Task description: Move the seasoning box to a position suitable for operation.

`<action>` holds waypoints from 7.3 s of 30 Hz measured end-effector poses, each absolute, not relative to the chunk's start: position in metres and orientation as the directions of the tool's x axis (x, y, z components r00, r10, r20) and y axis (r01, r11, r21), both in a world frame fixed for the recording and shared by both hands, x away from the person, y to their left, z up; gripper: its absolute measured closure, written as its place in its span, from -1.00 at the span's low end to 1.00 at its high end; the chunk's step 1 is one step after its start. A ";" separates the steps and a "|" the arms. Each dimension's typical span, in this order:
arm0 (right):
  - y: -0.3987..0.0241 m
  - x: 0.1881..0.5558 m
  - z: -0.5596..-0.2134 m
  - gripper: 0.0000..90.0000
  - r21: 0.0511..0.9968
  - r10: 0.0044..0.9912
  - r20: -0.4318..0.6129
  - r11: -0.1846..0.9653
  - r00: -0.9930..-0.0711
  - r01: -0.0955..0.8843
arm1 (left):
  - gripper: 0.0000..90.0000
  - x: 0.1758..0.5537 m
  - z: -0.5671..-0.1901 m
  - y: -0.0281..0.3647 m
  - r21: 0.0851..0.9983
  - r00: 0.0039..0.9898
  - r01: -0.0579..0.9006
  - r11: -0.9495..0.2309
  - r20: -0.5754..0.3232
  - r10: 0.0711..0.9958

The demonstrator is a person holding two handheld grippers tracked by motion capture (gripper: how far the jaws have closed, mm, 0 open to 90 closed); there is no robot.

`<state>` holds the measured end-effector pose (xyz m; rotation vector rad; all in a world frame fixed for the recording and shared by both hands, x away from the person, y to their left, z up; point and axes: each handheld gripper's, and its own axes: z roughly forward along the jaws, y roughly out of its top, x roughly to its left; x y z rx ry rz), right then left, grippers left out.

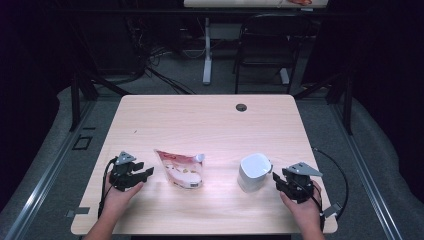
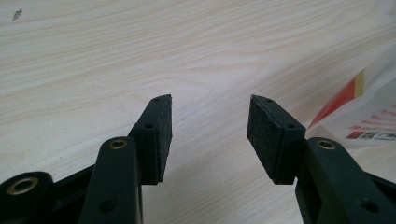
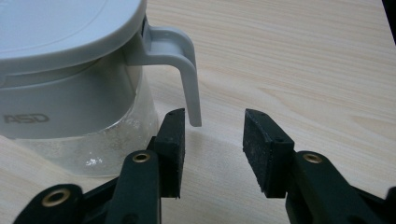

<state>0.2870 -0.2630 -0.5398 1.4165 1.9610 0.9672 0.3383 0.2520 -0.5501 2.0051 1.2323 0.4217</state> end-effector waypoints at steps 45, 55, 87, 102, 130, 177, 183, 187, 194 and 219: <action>-0.258 0.307 -0.545 0.55 0.816 0.918 -0.018 0.242 -0.395 0.525 | 0.30 0.334 -0.553 0.253 0.747 0.503 0.602 -0.282 -0.080 0.860; -0.258 0.308 -0.544 0.69 0.816 0.911 0.019 0.223 -0.411 0.533 | 0.36 0.335 -0.554 0.254 0.751 0.505 0.604 -0.267 -0.101 0.857; -0.247 0.306 -0.543 0.79 0.783 0.938 0.032 0.190 -0.344 0.592 | 0.44 0.337 -0.553 0.256 0.748 0.504 0.610 -0.261 -0.112 0.856; -0.241 0.283 -0.539 0.82 0.758 0.932 0.005 0.233 -0.363 0.609 | 0.47 0.338 -0.552 0.254 0.753 0.508 0.604 -0.262 -0.110 0.854; -0.235 0.270 -0.534 0.70 0.759 0.898 0.031 0.265 -0.439 0.595 | 0.48 0.337 -0.550 0.255 0.750 0.513 0.603 -0.273 -0.102 0.852; -0.231 0.260 -0.482 0.29 0.723 0.852 -0.075 0.405 -0.518 0.560 | 0.09 0.336 -0.491 0.260 0.688 0.503 0.664 -0.293 -0.120 0.856; -0.238 0.256 -0.464 0.48 0.752 0.847 -0.019 0.362 -0.531 0.551 | 0.31 0.340 -0.471 0.258 0.717 0.527 0.627 -0.304 -0.103 0.844; -0.241 0.257 -0.454 0.57 0.783 0.846 0.035 0.307 -0.532 0.541 | 0.33 0.343 -0.457 0.253 0.733 0.550 0.602 -0.317 -0.094 0.830; -0.230 0.274 -0.438 0.60 0.774 0.840 0.015 0.334 -0.542 0.538 | 0.30 0.347 -0.441 0.246 0.743 0.585 0.562 -0.363 -0.048 0.809; -0.218 0.295 -0.460 1.00 0.731 0.856 0.040 0.326 -0.516 0.599 | 0.56 0.351 -0.445 0.241 0.750 0.631 0.542 -0.378 -0.066 0.773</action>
